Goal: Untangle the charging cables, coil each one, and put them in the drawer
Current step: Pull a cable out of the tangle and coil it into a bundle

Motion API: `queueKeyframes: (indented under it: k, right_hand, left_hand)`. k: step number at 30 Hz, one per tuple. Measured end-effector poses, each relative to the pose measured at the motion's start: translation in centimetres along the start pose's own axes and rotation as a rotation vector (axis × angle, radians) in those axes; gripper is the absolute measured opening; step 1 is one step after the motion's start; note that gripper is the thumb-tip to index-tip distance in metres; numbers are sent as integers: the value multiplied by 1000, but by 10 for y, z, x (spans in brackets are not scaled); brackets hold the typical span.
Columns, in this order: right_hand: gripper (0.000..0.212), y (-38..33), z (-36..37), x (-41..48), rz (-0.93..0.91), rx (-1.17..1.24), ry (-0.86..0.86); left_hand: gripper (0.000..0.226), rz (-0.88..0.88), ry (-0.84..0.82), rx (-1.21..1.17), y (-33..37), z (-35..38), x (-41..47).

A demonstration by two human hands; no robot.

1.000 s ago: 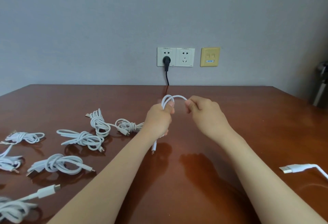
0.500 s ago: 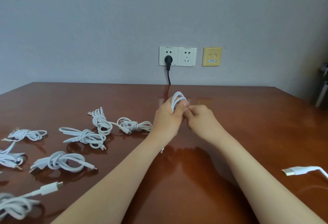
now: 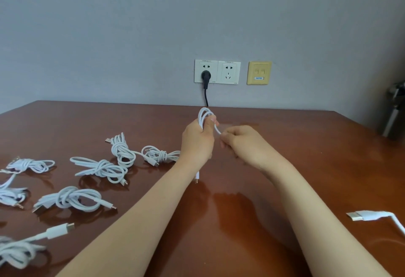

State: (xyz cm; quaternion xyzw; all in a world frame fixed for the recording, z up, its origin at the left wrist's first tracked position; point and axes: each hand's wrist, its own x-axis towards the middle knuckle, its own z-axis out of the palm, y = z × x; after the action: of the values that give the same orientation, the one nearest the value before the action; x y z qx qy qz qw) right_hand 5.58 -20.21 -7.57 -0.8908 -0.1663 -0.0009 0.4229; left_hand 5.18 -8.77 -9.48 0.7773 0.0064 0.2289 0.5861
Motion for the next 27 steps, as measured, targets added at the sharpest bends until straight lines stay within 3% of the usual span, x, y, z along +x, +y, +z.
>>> queueKeyframes:
  k: [7,14,24,27]
  right_hand:
    - [27,-6,15,-2,-64,-277,118]
    - [31,-9,15,0,-91,-284,117]
    - [34,-13,25,5,-40,-126,56]
    - [33,-14,27,4,-18,-230,105]
  left_hand:
    - [31,-45,-12,-86,1,-5,0]
    - [33,-43,-14,-83,0,-6,1]
    - [38,27,70,125,-7,-19,10]
    - [36,-88,93,-31,-10,-21,14]
